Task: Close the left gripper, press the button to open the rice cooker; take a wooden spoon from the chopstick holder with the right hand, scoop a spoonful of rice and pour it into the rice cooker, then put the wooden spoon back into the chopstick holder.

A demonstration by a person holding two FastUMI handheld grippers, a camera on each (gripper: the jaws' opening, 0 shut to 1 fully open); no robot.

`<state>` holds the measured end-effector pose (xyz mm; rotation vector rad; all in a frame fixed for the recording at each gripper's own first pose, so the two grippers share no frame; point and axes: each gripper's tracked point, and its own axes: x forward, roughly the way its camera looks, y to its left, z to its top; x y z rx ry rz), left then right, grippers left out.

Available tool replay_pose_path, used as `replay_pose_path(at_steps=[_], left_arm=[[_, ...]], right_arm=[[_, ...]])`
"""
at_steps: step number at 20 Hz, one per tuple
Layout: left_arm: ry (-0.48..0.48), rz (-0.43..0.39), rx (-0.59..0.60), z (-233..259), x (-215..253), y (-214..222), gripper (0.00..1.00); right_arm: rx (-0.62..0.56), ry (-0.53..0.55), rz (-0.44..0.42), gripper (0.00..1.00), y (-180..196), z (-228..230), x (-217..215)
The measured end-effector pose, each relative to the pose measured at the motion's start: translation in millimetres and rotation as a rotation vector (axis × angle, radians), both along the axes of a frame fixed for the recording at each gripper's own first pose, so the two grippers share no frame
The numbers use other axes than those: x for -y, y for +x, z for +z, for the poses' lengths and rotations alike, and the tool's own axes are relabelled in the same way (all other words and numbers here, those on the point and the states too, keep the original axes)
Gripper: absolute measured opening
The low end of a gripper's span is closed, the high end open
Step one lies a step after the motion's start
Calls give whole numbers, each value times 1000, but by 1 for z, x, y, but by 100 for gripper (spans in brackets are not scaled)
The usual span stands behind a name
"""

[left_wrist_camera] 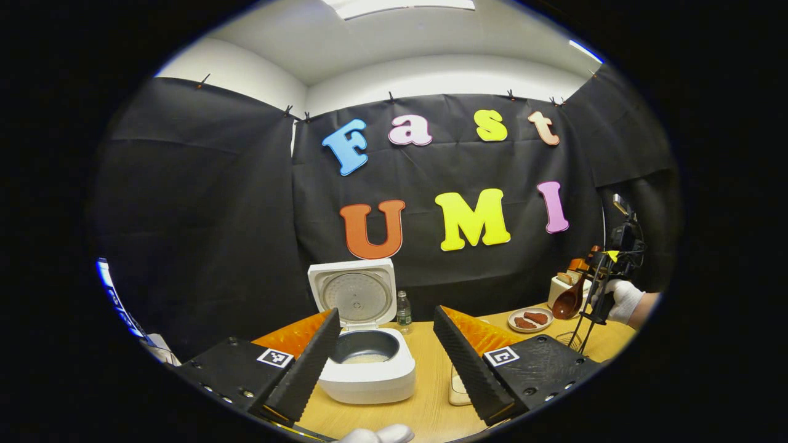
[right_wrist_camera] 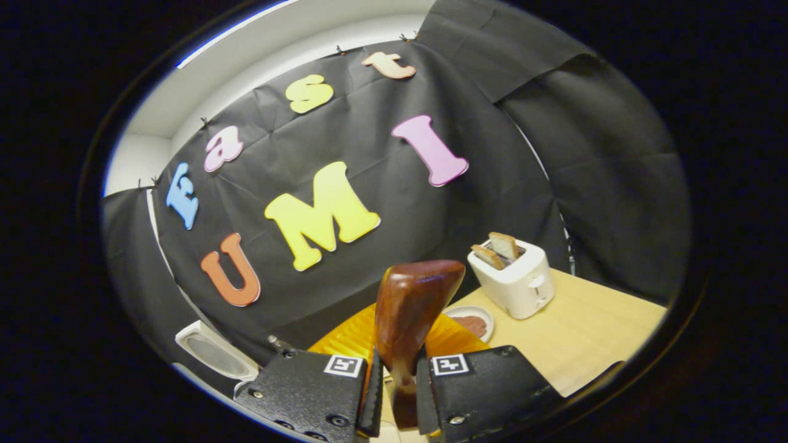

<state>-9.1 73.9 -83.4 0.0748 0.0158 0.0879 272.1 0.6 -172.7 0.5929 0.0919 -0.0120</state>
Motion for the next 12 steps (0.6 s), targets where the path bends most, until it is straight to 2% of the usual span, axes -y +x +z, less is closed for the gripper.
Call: replay_pose_path(at_steps=[4, 12], left_arm=[[4, -11, -5, 0, 15, 3, 97], [20, -46, -13, -3, 40, 9, 95]], right_arm=[[-40, -1, -24, 28, -4, -36, 22], [-127, 0, -35, 28, -3, -115, 32]])
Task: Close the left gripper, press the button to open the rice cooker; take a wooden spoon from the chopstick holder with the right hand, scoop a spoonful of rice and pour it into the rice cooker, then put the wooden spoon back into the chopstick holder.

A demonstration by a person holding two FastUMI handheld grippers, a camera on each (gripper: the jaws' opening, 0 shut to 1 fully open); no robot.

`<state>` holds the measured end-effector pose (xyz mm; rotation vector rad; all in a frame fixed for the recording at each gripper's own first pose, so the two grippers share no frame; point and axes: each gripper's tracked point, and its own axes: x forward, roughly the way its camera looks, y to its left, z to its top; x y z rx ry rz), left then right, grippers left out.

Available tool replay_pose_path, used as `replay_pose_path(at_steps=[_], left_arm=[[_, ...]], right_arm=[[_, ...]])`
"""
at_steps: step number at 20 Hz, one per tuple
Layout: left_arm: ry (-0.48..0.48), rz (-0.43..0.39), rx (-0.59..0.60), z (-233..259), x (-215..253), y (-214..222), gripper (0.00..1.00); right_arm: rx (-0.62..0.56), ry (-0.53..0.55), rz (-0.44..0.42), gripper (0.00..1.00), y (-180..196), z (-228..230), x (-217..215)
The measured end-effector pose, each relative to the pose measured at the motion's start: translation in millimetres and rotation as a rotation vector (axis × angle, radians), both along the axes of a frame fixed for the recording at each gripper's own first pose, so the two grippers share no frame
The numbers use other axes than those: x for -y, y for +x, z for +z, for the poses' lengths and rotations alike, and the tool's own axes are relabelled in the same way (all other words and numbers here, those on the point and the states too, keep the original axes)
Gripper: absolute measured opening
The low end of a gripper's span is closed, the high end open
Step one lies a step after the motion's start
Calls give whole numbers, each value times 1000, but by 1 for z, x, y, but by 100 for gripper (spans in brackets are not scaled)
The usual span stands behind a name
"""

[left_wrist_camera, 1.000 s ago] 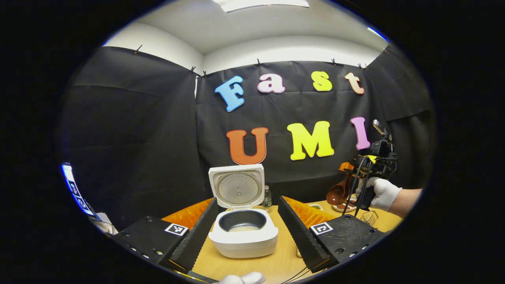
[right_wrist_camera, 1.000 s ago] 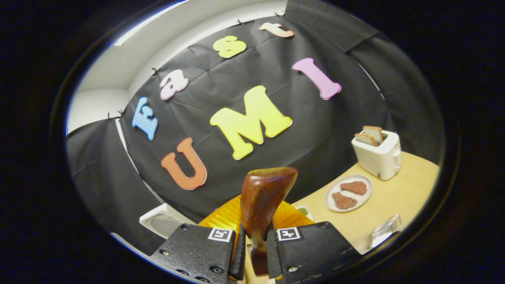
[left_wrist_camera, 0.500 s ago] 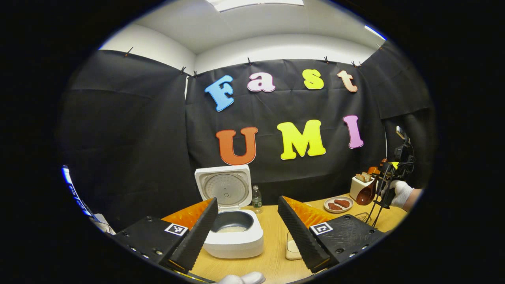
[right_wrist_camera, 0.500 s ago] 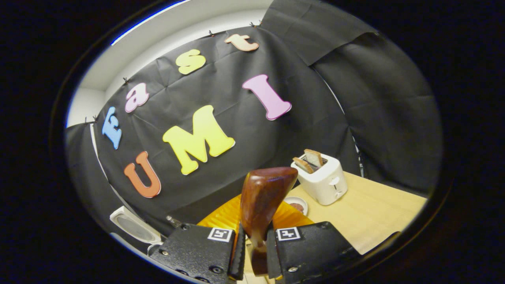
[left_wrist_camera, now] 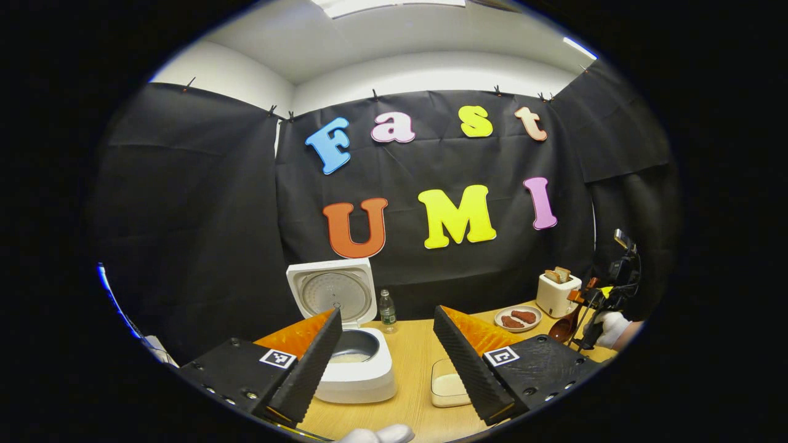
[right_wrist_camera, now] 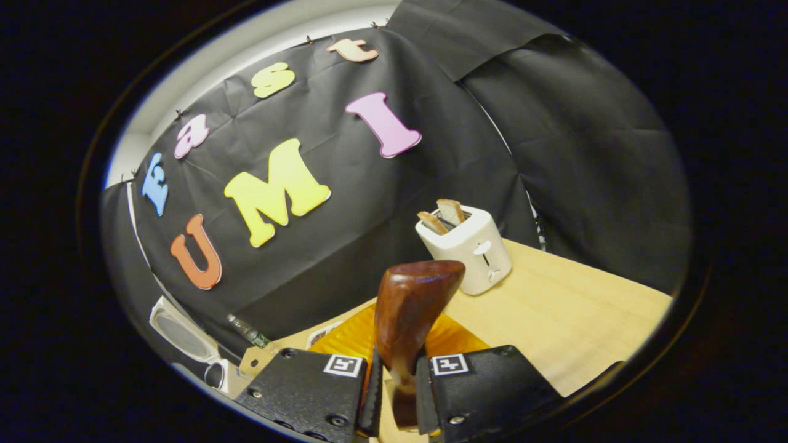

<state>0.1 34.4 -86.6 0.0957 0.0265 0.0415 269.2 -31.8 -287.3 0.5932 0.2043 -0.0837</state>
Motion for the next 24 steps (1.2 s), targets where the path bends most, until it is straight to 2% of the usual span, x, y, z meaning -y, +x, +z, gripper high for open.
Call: replay_pose_path(at_steps=[4, 11, 18, 19, 22, 24], left_arm=[[22, -13, -12, -5, 7, 5, 95], [52, -34, -7, -3, 16, 15, 95], [52, -35, -7, -5, 16, 21, 95], [54, -36, -7, -5, 16, 22, 95], [54, -39, 1, -3, 15, 23, 95], [53, -39, 6, -1, 14, 24, 95]], right_arm=[[-37, -17, -15, 28, 1, -29, 3], [-121, -46, 16, 28, 0, -80, -8], [-159, -85, 19, 28, -5, -84, -1], [-171, -95, 20, 33, -4, -83, -1], [-220, -194, -13, 100, -14, -83, 14], [-209, -235, -20, 100, -21, -69, 21]])
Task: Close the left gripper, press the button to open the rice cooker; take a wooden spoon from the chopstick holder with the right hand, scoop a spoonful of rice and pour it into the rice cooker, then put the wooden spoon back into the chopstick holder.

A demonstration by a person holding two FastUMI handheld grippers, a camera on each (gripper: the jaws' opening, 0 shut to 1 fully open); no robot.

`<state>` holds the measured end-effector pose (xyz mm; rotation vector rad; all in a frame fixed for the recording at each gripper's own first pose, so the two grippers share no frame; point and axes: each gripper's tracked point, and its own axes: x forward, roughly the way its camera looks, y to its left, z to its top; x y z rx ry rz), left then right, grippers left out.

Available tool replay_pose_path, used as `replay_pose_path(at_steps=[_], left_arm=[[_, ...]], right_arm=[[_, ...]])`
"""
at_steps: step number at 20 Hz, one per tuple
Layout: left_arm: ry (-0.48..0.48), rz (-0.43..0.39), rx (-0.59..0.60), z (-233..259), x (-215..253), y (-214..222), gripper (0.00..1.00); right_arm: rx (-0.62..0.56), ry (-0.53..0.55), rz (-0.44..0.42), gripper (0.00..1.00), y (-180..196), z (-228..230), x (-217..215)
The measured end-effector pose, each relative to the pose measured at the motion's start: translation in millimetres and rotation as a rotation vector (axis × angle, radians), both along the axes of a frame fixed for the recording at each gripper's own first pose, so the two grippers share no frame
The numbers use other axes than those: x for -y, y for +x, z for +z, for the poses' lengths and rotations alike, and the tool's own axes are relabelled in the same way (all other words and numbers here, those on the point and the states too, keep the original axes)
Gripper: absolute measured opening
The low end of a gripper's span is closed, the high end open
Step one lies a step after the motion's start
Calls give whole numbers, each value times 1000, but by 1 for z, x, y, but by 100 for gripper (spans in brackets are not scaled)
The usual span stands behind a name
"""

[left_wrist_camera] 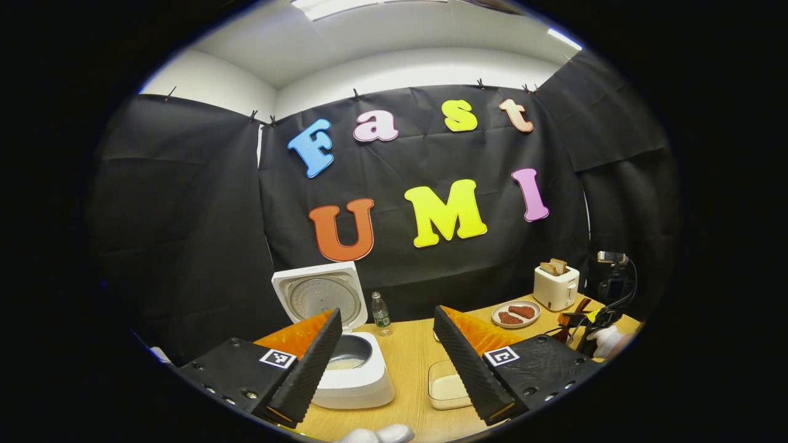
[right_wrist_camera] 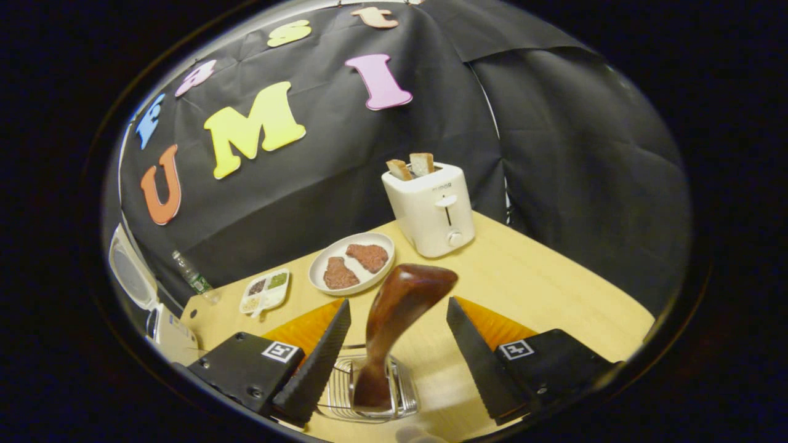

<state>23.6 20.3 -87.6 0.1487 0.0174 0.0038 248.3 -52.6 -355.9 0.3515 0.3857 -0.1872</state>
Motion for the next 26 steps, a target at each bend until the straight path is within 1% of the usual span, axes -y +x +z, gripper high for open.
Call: replay_pose_path(at_steps=[2, 4, 7, 8, 9, 13, 15, 17, 20, 24, 26], left_arm=[[-1, 2, 4, 1, -3, 1, 95], [0, 3, 10, 2, -7, 2, 95], [-1, 6, 19, 5, -13, 1, 95], [-1, 7, 22, 6, -15, 1, 95], [0, 9, 26, 7, -18, 2, 95], [-4, 18, 33, 10, -29, 3, 95], [-8, 23, 37, 12, -33, 4, 95], [-6, 30, 45, 17, -39, 6, 95], [-39, 41, 45, 24, -48, 9, 95], [-41, 72, 62, 37, -63, 16, 95], [-67, 78, 50, 45, -71, 30, 95]], right_arm=[[30, -50, 1, 100, -7, 22, 5], [67, -116, 20, 100, -20, 51, 5], [170, -202, 40, 100, -44, 119, -2], [207, -217, 58, 98, -52, 142, -10], [232, -238, 71, 100, -62, 163, -18], [338, -315, 110, 100, -111, 243, -47], [383, -357, 143, 99, -137, 271, -66], [397, -341, 193, 99, -161, 283, -90], [401, -308, 237, 99, -196, 292, -110], [392, -319, 267, 99, -213, 300, -123], [381, -306, 283, 100, -217, 300, -131]])
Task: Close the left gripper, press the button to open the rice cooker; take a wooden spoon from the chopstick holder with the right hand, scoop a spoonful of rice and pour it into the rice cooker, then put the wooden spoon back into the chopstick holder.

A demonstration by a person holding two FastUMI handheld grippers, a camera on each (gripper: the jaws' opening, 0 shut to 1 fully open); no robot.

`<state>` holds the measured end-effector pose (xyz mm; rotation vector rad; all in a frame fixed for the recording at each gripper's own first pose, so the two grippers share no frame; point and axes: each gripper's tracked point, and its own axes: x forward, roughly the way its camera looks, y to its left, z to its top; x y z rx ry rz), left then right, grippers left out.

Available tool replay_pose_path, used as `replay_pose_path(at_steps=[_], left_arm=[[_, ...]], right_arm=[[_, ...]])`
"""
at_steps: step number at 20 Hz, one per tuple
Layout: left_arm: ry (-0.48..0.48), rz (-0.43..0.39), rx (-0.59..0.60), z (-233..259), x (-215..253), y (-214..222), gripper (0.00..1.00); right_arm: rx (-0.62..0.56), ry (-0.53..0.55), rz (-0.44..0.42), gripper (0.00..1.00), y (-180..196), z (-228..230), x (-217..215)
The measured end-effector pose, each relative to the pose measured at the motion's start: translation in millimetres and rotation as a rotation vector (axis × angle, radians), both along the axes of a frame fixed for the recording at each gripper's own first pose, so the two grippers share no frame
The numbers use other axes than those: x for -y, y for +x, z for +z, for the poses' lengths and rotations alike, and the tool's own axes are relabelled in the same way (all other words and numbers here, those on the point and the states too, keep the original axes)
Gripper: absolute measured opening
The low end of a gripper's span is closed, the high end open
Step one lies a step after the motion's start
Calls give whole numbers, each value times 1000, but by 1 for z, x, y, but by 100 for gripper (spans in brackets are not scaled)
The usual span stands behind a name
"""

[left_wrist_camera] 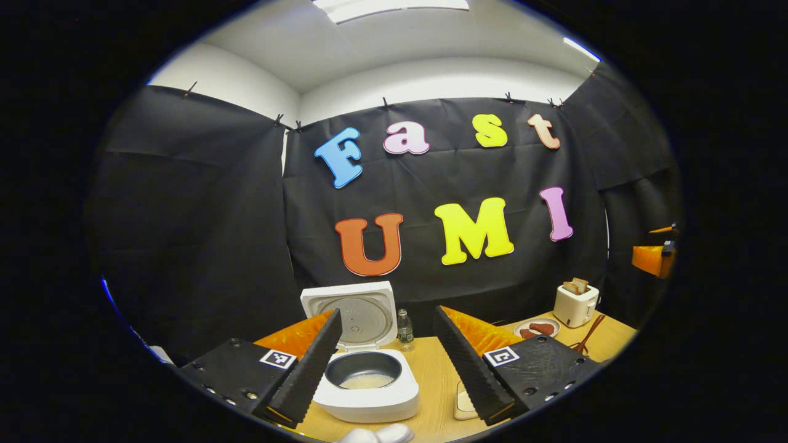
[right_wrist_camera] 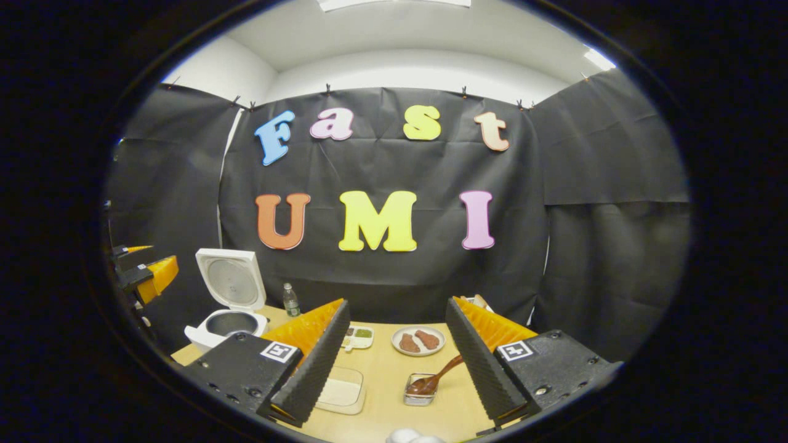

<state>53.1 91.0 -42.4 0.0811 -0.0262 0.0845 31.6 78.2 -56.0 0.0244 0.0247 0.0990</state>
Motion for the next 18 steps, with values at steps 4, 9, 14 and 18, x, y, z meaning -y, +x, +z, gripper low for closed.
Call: replay_pose_path(at_steps=[4, 9, 14, 18], left_arm=[[-11, 86, -12, 27, -37, 37, 95], [-40, 114, -5, 69, -65, 102, 95], [-57, 155, -36, 89, -98, 177, 95], [-86, 186, -119, 69, -122, 233, 95]], right_arm=[[-27, -5, 15, 100, 0, -2, -6], [-64, -7, 29, 99, 0, -8, -11], [-101, -27, 32, 100, 3, -17, -13], [-135, -36, 27, 99, 5, -27, -11]])
